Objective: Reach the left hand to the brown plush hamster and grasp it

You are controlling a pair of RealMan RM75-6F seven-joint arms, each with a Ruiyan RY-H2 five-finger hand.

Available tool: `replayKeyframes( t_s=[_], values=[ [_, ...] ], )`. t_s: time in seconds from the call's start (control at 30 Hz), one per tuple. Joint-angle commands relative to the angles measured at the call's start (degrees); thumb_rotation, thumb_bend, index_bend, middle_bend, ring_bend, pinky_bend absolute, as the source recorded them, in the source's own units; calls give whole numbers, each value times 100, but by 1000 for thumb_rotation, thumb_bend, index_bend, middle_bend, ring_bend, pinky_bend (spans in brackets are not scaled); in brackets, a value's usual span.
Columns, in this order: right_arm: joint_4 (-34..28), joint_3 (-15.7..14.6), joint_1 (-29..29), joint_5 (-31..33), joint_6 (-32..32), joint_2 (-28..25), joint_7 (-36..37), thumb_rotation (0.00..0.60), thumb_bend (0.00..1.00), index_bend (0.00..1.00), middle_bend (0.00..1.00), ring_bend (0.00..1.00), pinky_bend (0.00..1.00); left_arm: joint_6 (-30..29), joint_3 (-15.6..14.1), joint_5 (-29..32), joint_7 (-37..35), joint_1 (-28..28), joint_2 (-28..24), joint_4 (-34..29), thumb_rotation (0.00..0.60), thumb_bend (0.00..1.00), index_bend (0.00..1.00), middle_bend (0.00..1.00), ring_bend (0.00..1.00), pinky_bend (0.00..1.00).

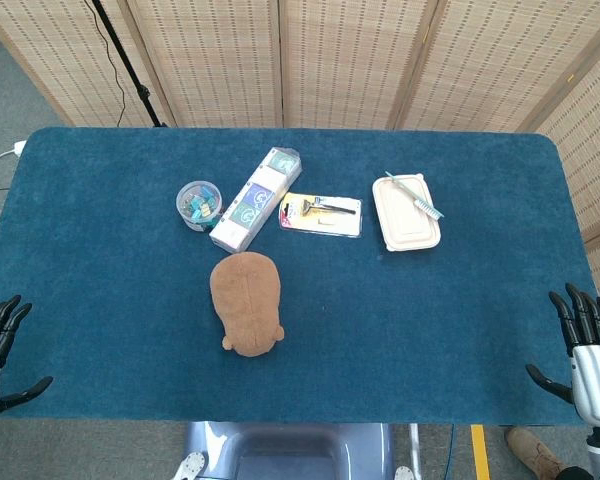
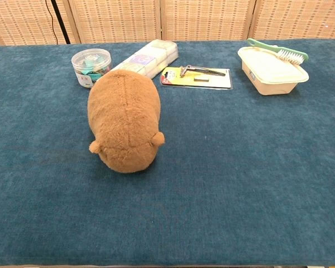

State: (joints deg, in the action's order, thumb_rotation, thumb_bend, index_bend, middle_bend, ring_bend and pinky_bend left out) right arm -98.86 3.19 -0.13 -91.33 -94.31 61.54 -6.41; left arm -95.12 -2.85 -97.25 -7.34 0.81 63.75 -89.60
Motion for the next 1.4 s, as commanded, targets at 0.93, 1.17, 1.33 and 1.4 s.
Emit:
replayKeyframes(
  t_s=[0.93, 1.17, 1.33, 1.4],
  values=[
    [28, -22, 9, -138, 33, -119, 628, 600, 0, 0, 0, 0, 0, 6, 261, -977, 228, -750, 1033, 868, 600, 3, 336, 0, 0, 0],
    [21, -50, 39, -156, 124, -112, 637, 600, 0, 0, 0, 0, 0, 557, 247, -1082, 921, -1056, 1350, 600, 600, 103, 388, 0, 0, 0],
    [20, -55, 54, -155, 166, -114, 659, 600, 0, 0, 0, 0, 0, 894, 252, -1172, 1405, -1278, 1840, 700, 600, 128, 384, 0, 0, 0],
    [23, -56, 56, -156, 171, -117, 672, 600, 0, 0, 0, 0, 0, 986, 241, -1214, 1510, -1349, 2046, 800, 600, 148, 385, 0, 0, 0]
  ],
)
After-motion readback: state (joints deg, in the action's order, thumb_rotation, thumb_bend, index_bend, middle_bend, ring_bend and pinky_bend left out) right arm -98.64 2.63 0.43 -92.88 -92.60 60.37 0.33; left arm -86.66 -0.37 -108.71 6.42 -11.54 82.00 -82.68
